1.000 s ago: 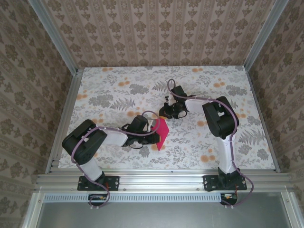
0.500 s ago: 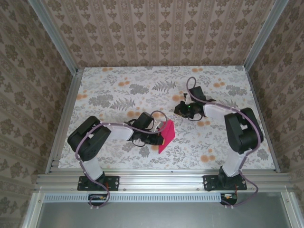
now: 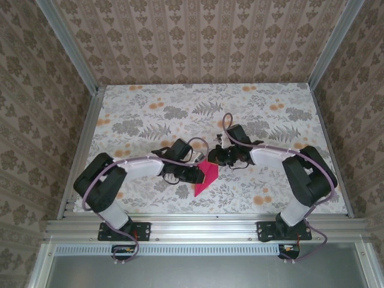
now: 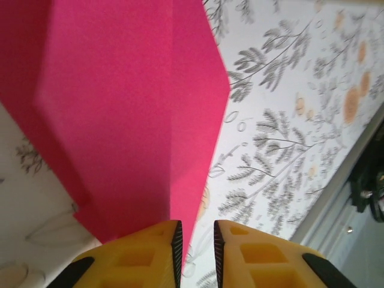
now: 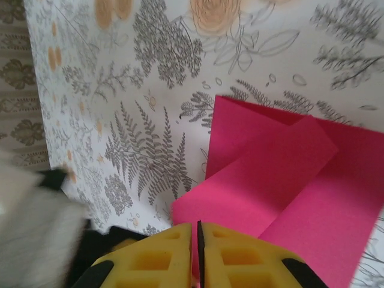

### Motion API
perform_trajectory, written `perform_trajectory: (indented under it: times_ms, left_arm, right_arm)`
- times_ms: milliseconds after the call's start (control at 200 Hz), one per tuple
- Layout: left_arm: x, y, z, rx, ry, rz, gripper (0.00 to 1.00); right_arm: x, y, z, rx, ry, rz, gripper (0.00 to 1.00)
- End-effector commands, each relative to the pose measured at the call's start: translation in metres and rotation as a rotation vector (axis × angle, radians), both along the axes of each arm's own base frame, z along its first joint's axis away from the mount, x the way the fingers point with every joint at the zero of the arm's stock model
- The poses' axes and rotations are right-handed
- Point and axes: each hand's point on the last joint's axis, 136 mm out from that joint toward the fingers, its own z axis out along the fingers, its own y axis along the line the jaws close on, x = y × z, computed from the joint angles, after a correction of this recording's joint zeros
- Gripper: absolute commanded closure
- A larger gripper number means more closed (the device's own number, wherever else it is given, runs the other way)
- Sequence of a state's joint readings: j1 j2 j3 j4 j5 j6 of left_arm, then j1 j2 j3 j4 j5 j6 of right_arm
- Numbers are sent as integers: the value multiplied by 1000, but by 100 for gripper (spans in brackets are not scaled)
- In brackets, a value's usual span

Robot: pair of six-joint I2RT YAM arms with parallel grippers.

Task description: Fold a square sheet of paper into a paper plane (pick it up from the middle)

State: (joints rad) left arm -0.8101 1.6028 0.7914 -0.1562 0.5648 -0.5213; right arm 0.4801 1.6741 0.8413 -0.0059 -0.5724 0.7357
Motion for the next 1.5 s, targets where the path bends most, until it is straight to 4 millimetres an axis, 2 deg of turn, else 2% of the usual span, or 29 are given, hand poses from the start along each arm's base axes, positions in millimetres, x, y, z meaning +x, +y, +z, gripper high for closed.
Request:
perform_trajectory:
  times_ms: [0,140,335,470,730,815,945,1155,1340,1495]
  left_arm:
    - [-1,12,9,5,-8,65,75]
    - [-9,24,12,5,-8,101,75]
    - [-14,21,20,-51,-1,123,74]
    - [-11,8,22,-54,3,117,74]
    - [2,-8,5,-28,18,150,77]
    - [-1,-13,-4,-40,25,132,77]
    - [-14,-10,-25,-32,105,128,80]
    - [-53,8,-54,35,215,83,81]
    - [-76,18,-61,66,266,58,80]
    - [-85,20,-58,67,273,40,78]
  right_arm:
    - [0,7,-15,12,45,-6,89]
    - [-4,7,-35,-10,84,-4,89]
    - [-7,-1,-56,-79,114,-16,90]
    - [-10,-5,-67,-109,134,-21,90]
    - [-14,-8,-69,-124,131,-11,90]
    - [-14,-8,-69,-126,131,-8,90]
    - [-13,-10,-70,-143,133,-8,90]
    - [-11,-15,-75,-194,136,-9,90]
    - [-7,-17,-76,-220,132,-13,90]
    - [-6,-19,-80,-232,135,-15,90]
